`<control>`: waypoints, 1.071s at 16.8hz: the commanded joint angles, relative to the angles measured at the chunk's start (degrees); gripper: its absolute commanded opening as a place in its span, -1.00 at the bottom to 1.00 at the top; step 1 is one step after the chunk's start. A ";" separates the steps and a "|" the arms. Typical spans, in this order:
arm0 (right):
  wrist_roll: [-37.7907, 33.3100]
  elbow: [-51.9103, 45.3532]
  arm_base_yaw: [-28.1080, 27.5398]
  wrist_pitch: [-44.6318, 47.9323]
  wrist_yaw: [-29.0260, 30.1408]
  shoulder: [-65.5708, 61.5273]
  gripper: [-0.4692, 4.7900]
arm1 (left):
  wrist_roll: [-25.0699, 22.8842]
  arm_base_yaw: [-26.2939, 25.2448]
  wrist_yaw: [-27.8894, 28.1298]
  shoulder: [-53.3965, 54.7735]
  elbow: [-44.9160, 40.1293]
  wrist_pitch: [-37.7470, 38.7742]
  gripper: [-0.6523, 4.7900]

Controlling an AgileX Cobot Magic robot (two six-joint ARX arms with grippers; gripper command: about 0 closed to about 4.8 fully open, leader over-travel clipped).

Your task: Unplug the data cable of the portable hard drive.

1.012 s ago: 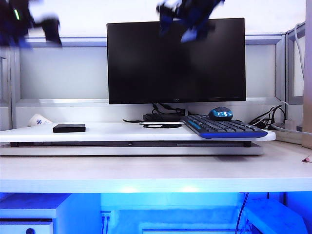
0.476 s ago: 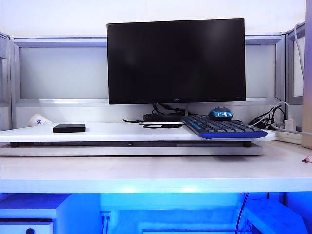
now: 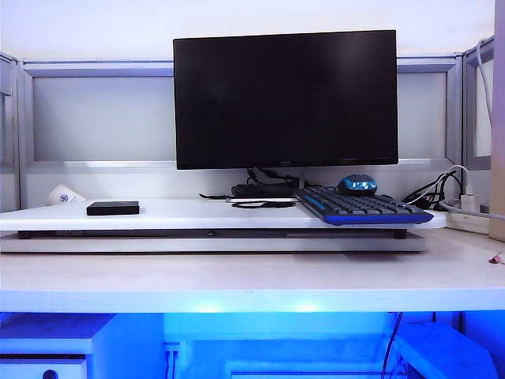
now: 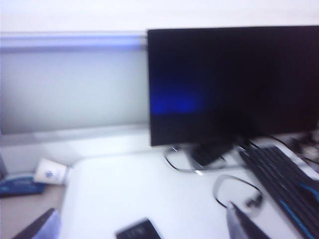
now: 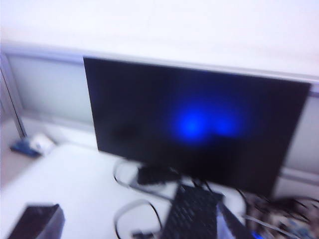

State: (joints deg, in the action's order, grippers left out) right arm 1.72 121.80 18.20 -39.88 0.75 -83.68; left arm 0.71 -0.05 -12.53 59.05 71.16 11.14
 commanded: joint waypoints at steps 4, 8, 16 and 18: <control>0.85 -6.95 0.04 -6.05 -0.74 7.67 0.65 | 0.02 -0.04 -3.52 -11.26 -4.50 5.14 0.80; -1.64 -25.90 0.04 4.13 -1.31 21.09 0.54 | 1.51 -0.04 -3.56 -21.88 -10.38 6.84 0.79; -4.07 -61.48 0.04 13.84 -4.02 44.02 0.53 | 4.57 -0.04 -2.40 -36.13 -27.04 8.07 0.57; -5.70 -70.73 0.04 18.97 -6.14 51.01 0.50 | 3.56 -0.07 -0.28 -40.72 -31.39 8.07 0.57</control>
State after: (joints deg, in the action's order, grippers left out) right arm -2.68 53.60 18.22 -25.08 -3.92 -35.05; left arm 4.97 -0.05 -14.50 19.84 41.36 20.32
